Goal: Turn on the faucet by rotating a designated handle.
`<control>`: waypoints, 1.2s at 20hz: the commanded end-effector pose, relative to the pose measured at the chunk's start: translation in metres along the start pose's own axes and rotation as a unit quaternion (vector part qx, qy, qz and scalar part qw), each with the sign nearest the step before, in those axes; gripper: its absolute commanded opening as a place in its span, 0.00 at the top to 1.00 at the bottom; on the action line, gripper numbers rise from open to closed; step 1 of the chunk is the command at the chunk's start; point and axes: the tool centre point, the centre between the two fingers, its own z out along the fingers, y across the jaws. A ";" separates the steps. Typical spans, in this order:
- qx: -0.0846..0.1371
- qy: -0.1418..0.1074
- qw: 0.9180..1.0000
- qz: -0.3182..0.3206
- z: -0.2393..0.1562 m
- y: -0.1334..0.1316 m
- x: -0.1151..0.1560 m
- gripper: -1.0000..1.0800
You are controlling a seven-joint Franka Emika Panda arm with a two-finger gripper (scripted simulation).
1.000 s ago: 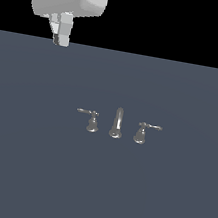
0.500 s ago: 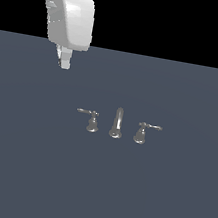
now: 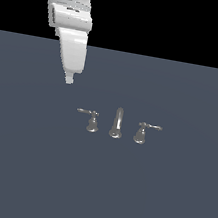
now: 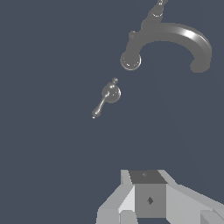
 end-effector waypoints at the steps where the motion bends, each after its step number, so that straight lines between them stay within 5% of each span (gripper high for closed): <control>1: 0.000 0.000 1.000 0.024 0.011 -0.008 0.005 1.00; 10: 0.000 0.001 0.993 0.116 0.056 -0.038 0.028 1.00; 24: 0.000 0.002 0.969 0.245 0.117 -0.072 0.071 1.00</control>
